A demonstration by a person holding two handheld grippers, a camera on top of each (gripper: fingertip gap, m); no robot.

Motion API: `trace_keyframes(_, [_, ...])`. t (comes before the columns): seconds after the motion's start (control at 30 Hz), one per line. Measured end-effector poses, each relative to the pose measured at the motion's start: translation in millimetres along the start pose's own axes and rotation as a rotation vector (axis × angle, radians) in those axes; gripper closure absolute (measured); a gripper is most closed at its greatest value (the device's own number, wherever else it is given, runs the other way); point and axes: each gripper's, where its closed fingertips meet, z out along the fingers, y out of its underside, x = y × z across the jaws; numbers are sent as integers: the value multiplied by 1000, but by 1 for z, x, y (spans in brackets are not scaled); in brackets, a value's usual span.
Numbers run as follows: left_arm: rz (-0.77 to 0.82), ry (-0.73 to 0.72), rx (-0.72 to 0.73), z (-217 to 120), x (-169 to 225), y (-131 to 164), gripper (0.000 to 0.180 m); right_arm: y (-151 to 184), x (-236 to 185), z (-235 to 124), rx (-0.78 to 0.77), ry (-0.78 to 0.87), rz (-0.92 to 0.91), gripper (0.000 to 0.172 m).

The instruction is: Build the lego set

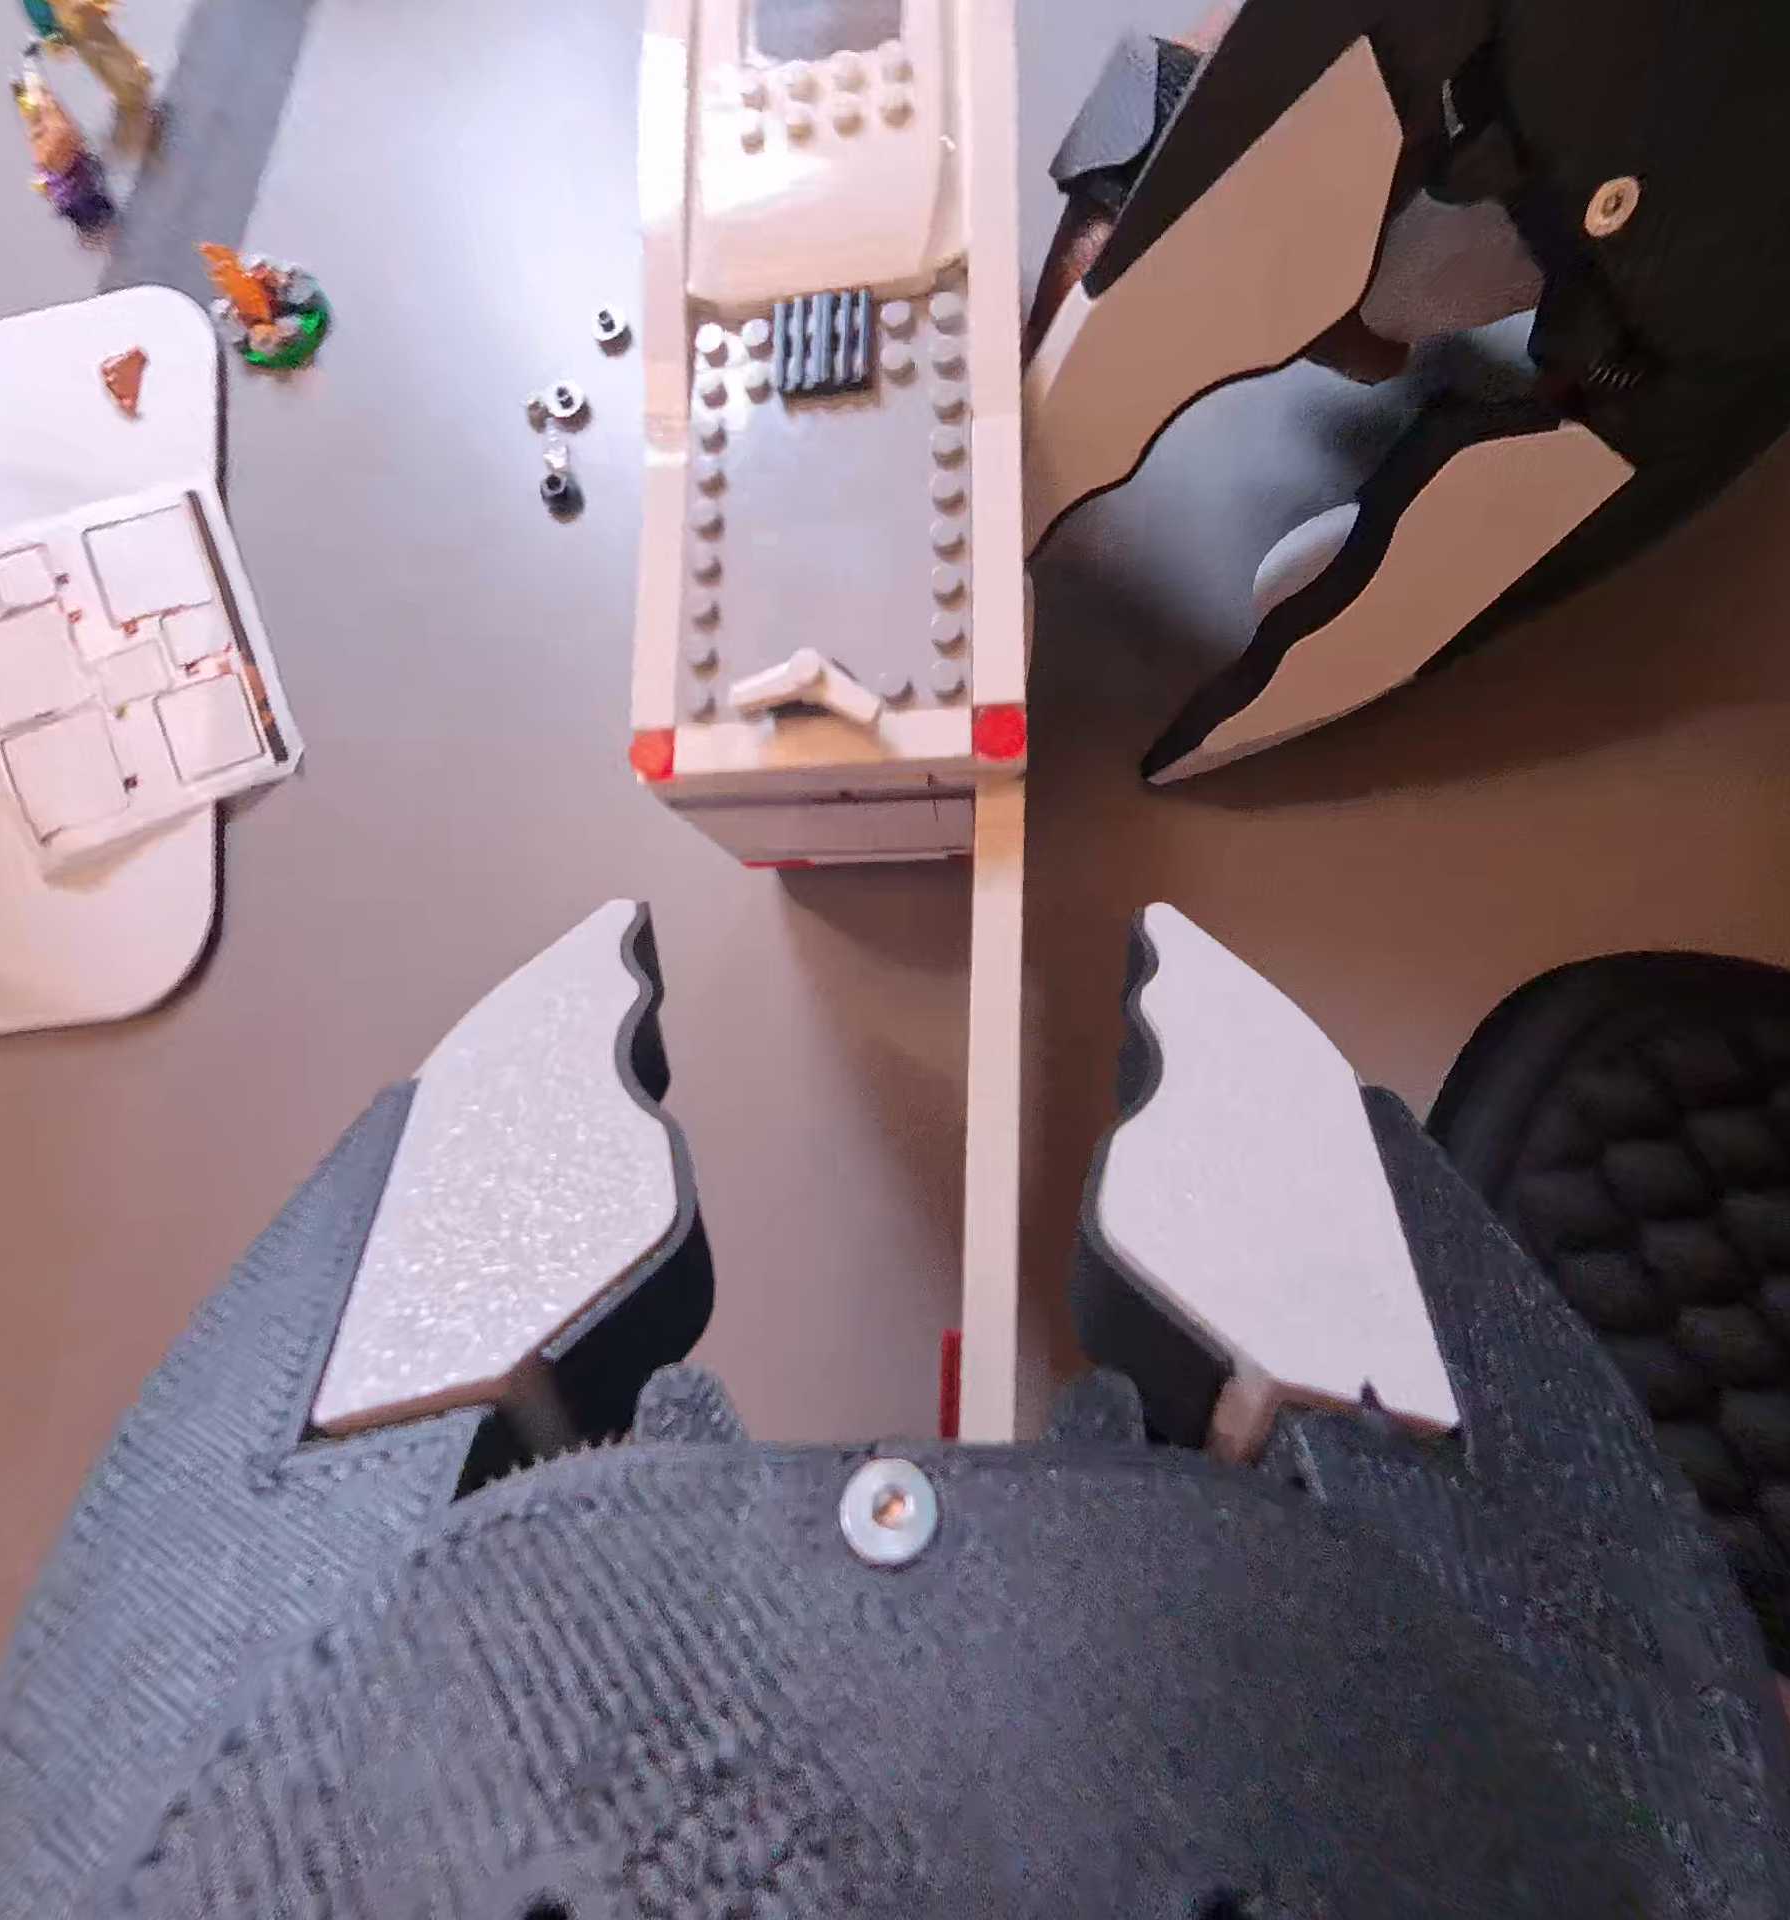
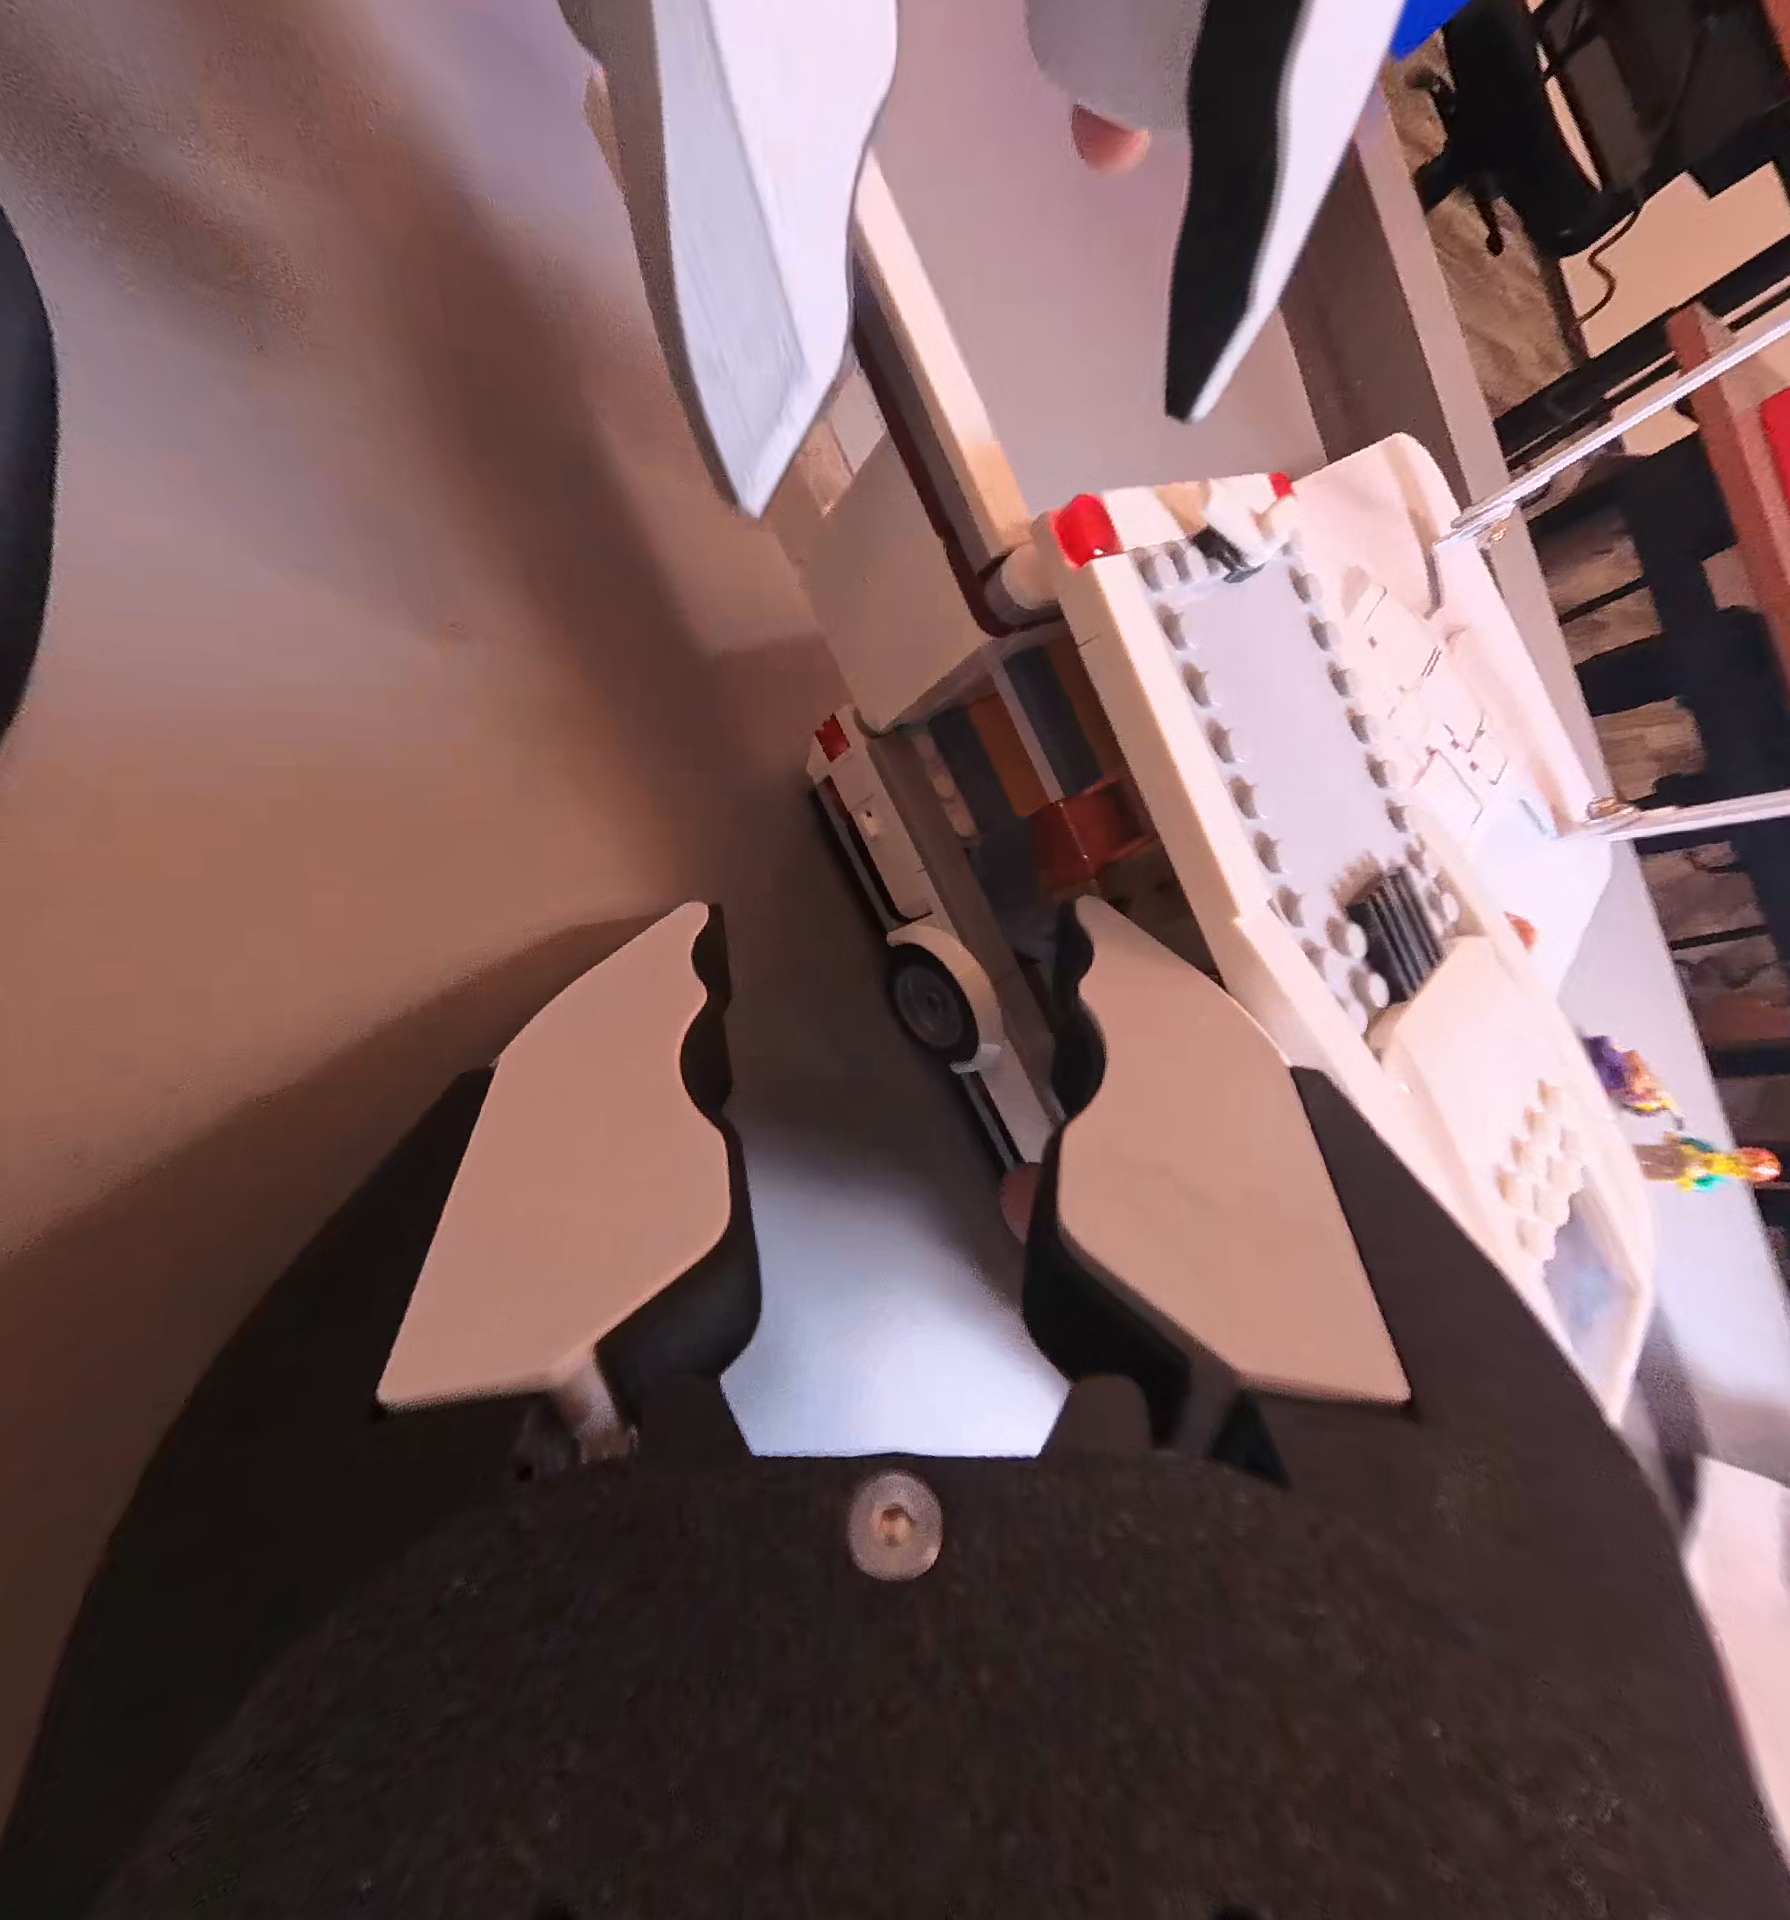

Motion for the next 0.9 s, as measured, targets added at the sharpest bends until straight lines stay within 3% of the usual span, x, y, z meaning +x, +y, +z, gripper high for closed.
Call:
trace_keyframes(0.1, [40,75,-50,10,-2,-10,85,-4,-2,-1,36,-36,130,110])
trace_keyframes(0.23, [94,103,-72,27,-4,-19,85,-9,0,-5,86,-90,289,111])
trace_keyframes(0.5, [47,54,-84,33,-4,-21,97,-13,14,-13,128,-3,361,141])
trace_keyframes(0.73, [-44,245,-6,24,12,-25,89,-10,15,-4,81,48,438,149])
trace_keyframes(0.9, [-63,273,27,22,14,-25,89,-6,19,-1,43,82,494,156])
